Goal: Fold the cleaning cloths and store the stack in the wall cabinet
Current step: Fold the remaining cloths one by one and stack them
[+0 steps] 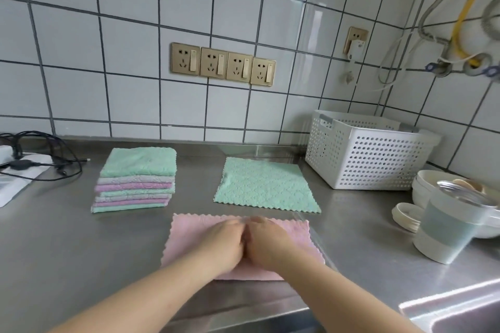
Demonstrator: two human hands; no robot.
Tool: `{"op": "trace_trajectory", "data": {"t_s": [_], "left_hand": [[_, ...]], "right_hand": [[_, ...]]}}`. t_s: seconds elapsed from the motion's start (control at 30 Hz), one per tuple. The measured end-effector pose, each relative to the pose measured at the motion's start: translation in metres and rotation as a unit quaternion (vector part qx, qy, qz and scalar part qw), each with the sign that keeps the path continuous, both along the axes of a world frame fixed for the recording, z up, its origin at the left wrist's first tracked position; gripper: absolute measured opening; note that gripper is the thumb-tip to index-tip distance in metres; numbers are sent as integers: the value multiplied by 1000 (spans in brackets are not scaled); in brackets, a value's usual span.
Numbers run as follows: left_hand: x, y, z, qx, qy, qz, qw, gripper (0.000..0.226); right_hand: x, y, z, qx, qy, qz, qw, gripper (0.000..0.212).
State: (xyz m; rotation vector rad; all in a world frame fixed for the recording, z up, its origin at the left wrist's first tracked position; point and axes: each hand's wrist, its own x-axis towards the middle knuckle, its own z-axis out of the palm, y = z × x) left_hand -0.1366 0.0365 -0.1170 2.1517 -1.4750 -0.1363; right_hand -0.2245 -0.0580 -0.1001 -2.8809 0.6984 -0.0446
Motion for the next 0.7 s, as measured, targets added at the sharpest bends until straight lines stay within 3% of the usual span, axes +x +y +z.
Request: {"op": "trace_trajectory", "data": {"t_s": [0.07, 0.17, 0.27, 0.4, 0.57, 0.7], "left_hand": [[0, 2, -11, 33, -70, 26, 997, 59], [-2, 13, -12, 88, -144, 47, 985, 90], [2, 22, -4, 161, -125, 84, 975, 62], [11, 33, -2, 203, -129, 111, 964, 63], [25, 48, -5, 190, -105, 151, 964, 63], [21, 56, -2, 107, -138, 142, 974, 58]], "right_hand": [[-5, 5, -16, 20, -15, -37, 999, 47], [-24, 4, -26, -14, -32, -37, 999, 92], [-38, -1, -19, -25, -9, -48, 998, 114], [-51, -12, -16, -34, 23, -77, 996, 120], [-70, -27, -13, -17, 39, -124, 991, 121], [-72, -28, -11, -15, 60, -139, 988, 98]]}}
